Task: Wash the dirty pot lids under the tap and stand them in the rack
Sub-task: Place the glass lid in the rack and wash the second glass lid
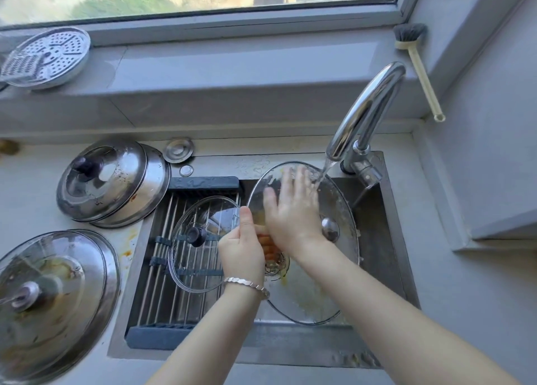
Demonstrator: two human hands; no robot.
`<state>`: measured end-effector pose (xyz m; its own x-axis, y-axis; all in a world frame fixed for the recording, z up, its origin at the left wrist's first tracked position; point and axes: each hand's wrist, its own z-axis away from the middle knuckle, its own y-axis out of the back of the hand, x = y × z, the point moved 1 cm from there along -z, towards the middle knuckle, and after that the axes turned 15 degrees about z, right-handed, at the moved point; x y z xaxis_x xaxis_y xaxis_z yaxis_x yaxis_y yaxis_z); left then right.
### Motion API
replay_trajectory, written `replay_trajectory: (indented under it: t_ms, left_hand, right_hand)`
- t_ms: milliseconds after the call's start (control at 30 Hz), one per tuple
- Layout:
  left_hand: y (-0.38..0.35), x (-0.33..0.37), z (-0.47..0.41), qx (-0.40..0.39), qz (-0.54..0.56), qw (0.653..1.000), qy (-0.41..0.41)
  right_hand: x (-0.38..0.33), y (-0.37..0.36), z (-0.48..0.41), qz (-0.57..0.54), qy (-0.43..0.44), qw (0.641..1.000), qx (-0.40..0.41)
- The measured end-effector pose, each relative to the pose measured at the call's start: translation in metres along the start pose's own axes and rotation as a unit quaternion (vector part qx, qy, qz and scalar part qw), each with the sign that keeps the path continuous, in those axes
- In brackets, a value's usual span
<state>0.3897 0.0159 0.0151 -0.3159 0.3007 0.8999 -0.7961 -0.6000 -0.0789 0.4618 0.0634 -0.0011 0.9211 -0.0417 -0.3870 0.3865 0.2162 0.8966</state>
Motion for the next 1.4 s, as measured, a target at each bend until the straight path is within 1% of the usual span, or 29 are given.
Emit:
replay_trajectory:
  t_ms: [67,133,200,267,333,467,533,567,667,700,733,767,867,933,1100,1133,1167,1233,1267,1300,1333,1400]
  left_hand:
    - [0.001,0.005,-0.008,0.024,-0.010,0.999,-0.023]
    - [0.003,0.009,-0.012,0.031,0.031,0.999,-0.005]
    - [0.006,0.014,-0.016,0.026,0.083,0.996,0.022]
    - [0.011,0.017,-0.020,0.019,0.092,0.995,0.031]
    - [0.012,0.017,-0.019,0.016,0.092,0.995,0.036]
    - [0.006,0.011,-0.007,0.028,0.069,0.996,0.039]
    - [0.004,0.010,-0.006,0.037,0.060,0.997,0.038]
    - [0.005,0.011,-0.008,0.041,0.062,0.997,0.035]
    - [0.008,0.019,-0.014,0.039,0.086,0.995,0.026]
    - [0.010,0.021,-0.015,0.040,0.095,0.994,0.029]
    - [0.013,0.021,-0.016,0.041,0.107,0.993,0.034]
    - [0.015,0.021,-0.016,0.044,0.116,0.991,0.041]
    - [0.020,0.019,-0.012,0.072,0.135,0.987,0.047]
    - [0.018,0.018,-0.010,0.091,0.162,0.982,0.040]
    - [0.014,0.015,-0.006,0.135,0.203,0.970,0.028]
    - [0.014,0.014,-0.005,0.144,0.205,0.968,0.025]
    - [0.016,0.014,-0.003,0.152,0.205,0.967,0.022]
    - [0.017,0.013,0.000,0.164,0.206,0.965,0.014]
    - [0.018,0.014,0.001,0.168,0.207,0.964,0.010]
    - [0.018,0.014,0.001,0.170,0.206,0.964,0.009]
    - [0.019,0.015,-0.001,0.171,0.204,0.964,0.009]
    - [0.019,0.016,-0.003,0.174,0.205,0.963,0.013]
  right_hand:
    - [-0.010,-0.009,0.020,0.032,0.128,0.988,0.080]
    - [-0.008,-0.013,0.032,0.043,0.208,0.967,0.139]
    - [0.005,-0.021,0.045,0.065,0.277,0.944,0.167]
    - [0.021,-0.029,0.057,0.086,0.327,0.925,0.172]
    - [0.028,-0.029,0.059,0.096,0.332,0.925,0.161]
    - [0.005,-0.006,0.031,0.072,0.253,0.955,0.138]
    - [-0.005,0.002,0.022,0.074,0.246,0.957,0.135]
    - [-0.004,0.001,0.025,0.088,0.263,0.950,0.146]
    - [0.014,-0.018,0.055,0.122,0.369,0.909,0.150]
    - [0.024,-0.025,0.065,0.123,0.394,0.899,0.146]
    - [0.035,-0.031,0.070,0.125,0.397,0.898,0.144]
    - [0.045,-0.034,0.070,0.126,0.379,0.906,0.139]
    - [0.063,-0.030,0.062,0.088,0.267,0.954,0.102]
    - [0.058,-0.030,0.064,0.059,0.217,0.970,0.095]
    - [0.026,-0.044,0.081,0.029,0.161,0.982,0.091]
    - [0.027,-0.040,0.076,0.007,0.125,0.990,0.069]
    - [0.032,-0.036,0.067,-0.015,0.075,0.997,0.028]
    - [0.044,-0.028,0.047,-0.048,-0.030,0.998,-0.035]
    - [0.047,-0.024,0.042,-0.057,-0.064,0.995,-0.045]
    - [0.045,-0.021,0.041,-0.054,-0.070,0.995,-0.045]
    - [0.040,-0.021,0.046,-0.037,-0.052,0.997,-0.037]
    - [0.027,-0.023,0.065,0.002,0.029,0.999,-0.021]
